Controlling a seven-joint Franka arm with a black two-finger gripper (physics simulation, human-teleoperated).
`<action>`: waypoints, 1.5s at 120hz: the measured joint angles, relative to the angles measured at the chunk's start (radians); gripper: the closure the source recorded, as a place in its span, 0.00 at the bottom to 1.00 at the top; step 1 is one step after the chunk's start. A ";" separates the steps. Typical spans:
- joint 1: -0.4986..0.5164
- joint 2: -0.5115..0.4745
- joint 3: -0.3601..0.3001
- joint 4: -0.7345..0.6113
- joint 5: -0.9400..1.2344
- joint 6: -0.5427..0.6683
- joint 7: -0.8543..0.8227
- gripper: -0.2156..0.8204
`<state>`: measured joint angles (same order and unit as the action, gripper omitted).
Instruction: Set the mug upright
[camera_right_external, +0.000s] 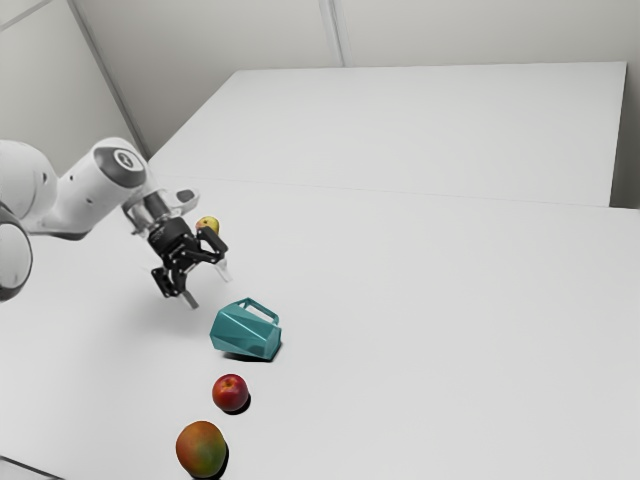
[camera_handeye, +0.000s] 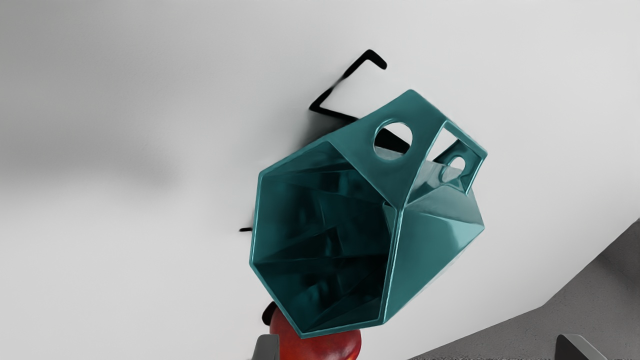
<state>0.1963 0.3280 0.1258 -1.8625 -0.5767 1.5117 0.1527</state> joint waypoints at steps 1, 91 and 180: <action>0.000 0.001 0.000 0.000 -0.003 0.001 0.001 0.21; -0.006 0.108 -0.034 -0.012 -0.155 0.053 0.027 0.21; -0.024 0.080 -0.066 0.025 -0.098 0.083 0.016 0.95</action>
<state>0.1721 0.4084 0.0595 -1.8372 -0.6744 1.5950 0.1683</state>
